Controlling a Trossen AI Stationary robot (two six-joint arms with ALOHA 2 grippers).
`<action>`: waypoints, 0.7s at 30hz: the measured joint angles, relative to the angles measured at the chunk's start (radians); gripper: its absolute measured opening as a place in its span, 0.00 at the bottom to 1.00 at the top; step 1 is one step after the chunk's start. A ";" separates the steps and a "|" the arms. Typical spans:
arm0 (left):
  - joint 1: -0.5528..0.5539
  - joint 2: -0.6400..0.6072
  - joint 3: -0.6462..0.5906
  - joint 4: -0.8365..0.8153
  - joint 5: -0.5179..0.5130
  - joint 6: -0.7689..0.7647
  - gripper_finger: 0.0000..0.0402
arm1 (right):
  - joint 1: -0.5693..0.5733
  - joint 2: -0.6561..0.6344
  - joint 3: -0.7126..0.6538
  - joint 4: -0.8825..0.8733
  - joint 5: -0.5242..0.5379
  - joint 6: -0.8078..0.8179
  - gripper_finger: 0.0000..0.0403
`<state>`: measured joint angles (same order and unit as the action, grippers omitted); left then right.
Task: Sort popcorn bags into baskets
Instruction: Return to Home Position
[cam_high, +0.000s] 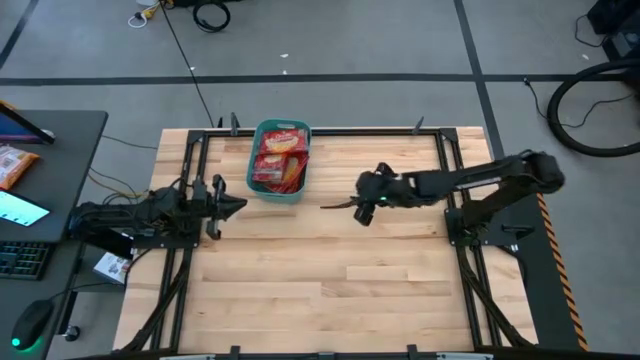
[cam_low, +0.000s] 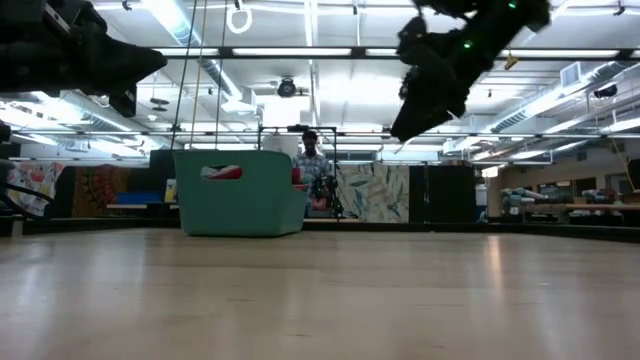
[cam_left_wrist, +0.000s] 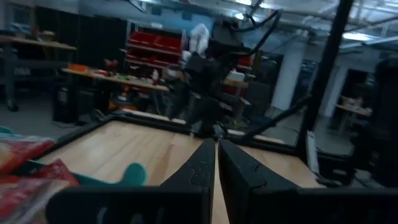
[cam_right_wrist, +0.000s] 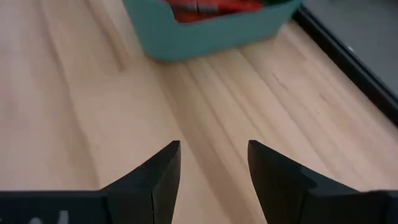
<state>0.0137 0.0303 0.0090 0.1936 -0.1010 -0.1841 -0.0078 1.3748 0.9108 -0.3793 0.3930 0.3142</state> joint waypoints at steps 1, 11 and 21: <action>0.000 0.000 0.000 0.003 -0.010 0.002 0.06 | 0.000 -0.029 -0.043 0.059 -0.010 0.010 0.47; -0.001 -0.029 0.000 0.026 -0.032 0.047 0.03 | -0.058 -0.179 -0.515 0.879 -0.170 0.047 0.47; 0.000 -0.026 0.000 -0.012 -0.083 0.134 0.04 | -0.201 -0.212 -0.836 1.370 -0.236 0.093 0.47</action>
<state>0.0135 0.0048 0.0086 0.1812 -0.1837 -0.0500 -0.2089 1.1625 0.0751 0.9909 0.1566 0.4071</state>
